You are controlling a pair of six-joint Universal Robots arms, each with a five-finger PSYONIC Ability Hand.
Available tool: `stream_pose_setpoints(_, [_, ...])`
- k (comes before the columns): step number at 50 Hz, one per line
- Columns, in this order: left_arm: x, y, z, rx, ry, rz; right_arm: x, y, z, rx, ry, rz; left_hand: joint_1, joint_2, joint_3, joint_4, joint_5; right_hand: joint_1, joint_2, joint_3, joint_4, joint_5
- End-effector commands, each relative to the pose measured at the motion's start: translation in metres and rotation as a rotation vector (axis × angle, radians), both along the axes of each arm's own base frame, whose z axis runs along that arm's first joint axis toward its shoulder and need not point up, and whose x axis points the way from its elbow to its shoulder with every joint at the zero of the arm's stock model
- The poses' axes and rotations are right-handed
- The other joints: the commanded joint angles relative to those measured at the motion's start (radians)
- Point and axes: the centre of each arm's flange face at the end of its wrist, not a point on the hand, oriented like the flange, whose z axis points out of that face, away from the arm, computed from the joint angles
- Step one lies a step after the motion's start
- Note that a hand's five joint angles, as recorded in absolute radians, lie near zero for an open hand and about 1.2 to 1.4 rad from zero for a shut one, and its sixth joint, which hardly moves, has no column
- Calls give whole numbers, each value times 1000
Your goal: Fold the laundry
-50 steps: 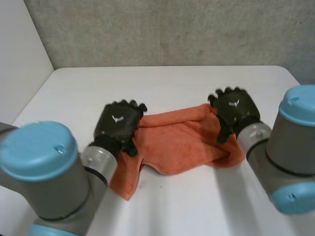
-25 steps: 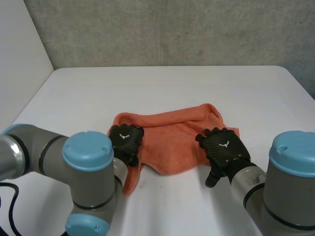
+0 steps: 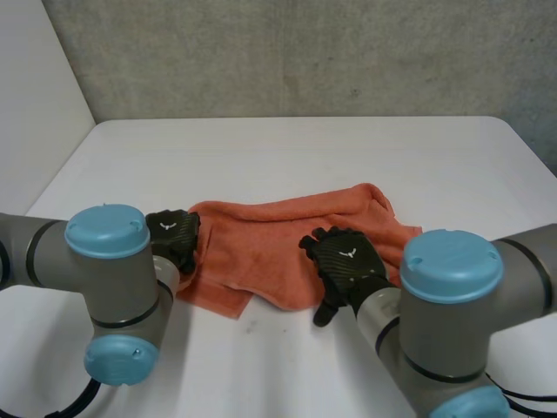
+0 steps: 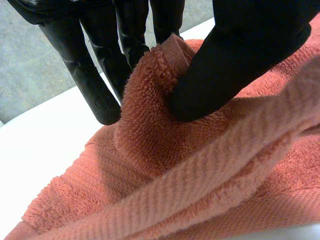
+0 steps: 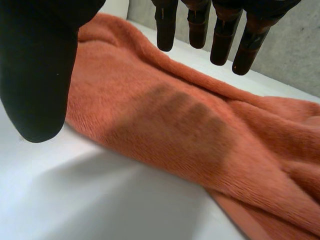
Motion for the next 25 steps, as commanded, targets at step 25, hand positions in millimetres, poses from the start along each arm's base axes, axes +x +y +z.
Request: stream_pose_setpoints(25, [27,7,95,-207,123,12,39,-23,-1,-24,-78,-64,245,192,194,189,213,1184,1176,1183,1163,1147])
